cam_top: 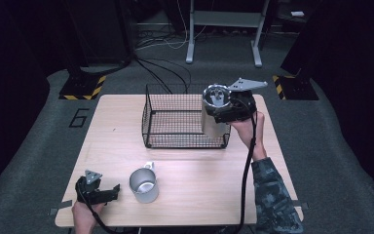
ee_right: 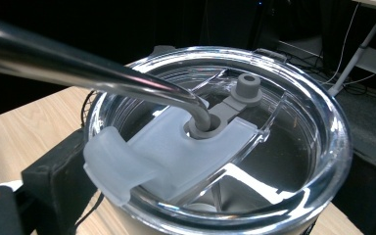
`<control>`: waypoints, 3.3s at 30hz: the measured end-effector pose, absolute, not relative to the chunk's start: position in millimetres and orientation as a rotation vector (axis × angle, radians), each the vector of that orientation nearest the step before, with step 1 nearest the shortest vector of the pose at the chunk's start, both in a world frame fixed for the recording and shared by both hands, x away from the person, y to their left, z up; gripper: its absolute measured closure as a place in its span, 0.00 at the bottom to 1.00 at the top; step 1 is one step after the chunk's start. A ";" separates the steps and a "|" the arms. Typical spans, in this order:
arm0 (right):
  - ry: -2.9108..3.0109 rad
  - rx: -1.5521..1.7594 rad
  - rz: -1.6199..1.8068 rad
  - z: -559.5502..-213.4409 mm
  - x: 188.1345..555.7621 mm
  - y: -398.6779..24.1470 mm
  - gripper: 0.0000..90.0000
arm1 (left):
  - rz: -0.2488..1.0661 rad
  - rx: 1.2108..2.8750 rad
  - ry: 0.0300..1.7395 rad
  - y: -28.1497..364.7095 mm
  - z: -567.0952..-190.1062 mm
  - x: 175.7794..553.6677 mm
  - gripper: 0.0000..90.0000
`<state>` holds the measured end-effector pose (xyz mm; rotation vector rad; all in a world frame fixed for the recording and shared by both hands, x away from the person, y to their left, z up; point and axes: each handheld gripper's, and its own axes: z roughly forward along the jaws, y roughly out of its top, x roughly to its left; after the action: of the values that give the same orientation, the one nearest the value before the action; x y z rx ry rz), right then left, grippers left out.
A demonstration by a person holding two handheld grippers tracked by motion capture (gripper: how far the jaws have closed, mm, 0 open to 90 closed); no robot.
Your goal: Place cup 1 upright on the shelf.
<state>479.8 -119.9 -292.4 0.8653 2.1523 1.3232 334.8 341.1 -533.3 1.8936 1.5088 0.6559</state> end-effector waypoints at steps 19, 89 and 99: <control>2.140 0.911 1.309 -294.7 504.6 -114.3 0.04 | 0.656 1.895 1.508 341.1 -533.3 334.8 0.01; 2.226 1.082 1.206 -365.5 560.2 -94.0 0.04 | 0.656 1.895 1.507 341.2 -533.2 334.7 0.01; 2.234 1.118 1.191 -375.5 562.0 -93.9 0.04 | 0.656 1.895 1.507 341.2 -533.2 334.7 0.01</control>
<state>562.0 -93.9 -375.5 1.1184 2.2340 1.1905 334.7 341.2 -533.2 1.8954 1.5067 0.6560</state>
